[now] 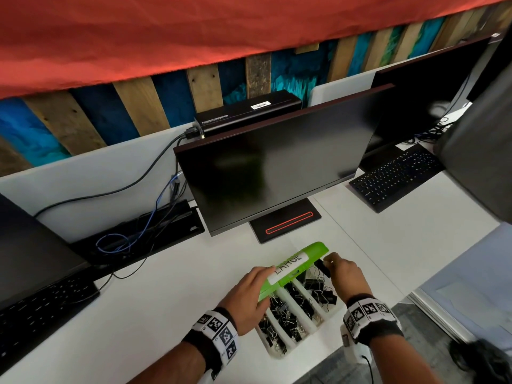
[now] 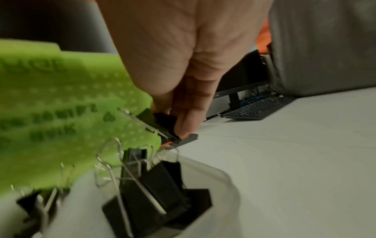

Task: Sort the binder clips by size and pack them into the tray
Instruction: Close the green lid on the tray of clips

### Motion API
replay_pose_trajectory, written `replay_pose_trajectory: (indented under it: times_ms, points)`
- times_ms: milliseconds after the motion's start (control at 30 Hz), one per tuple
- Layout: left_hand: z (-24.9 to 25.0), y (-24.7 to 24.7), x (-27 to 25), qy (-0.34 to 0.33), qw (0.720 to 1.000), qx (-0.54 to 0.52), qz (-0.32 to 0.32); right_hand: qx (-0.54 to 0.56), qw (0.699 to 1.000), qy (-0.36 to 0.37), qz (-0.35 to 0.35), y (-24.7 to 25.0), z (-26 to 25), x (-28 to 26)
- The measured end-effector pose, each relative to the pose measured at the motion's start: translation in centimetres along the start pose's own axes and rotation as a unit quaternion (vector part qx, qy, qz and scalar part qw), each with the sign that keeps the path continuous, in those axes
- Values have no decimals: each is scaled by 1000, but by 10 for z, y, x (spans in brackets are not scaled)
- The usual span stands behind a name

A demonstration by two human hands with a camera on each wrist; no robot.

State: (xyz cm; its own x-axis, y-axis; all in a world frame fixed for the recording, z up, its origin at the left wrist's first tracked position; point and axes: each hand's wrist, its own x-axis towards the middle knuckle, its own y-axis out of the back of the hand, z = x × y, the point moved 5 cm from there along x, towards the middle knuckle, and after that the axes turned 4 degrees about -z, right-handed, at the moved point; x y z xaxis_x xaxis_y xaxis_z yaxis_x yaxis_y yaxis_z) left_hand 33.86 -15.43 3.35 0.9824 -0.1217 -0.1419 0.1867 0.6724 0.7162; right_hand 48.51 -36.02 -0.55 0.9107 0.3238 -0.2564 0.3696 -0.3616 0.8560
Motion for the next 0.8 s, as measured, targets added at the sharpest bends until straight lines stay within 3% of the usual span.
replay_pose_trajectory:
  times_ms: [133, 333, 533, 633, 800]
  points:
    - [-2, 0, 1, 0, 1000, -3, 4, -105, 991, 67, -49, -15, -4, 8]
    - [-2, 0, 1, -3, 1000, 0, 11, -113, 987, 103, -46, -17, -15, 14]
    - [-4, 0, 1, -5, 1000, 3, 9, -119, 987, 48, -99, -29, -11, 18]
    - [-3, -1, -1, -11, 1000, 8, 9, -84, 991, 47, -97, -31, -13, 20]
    - [6, -7, -5, -36, 999, 40, -3, -39, 994, -18, -104, -25, 5, 19]
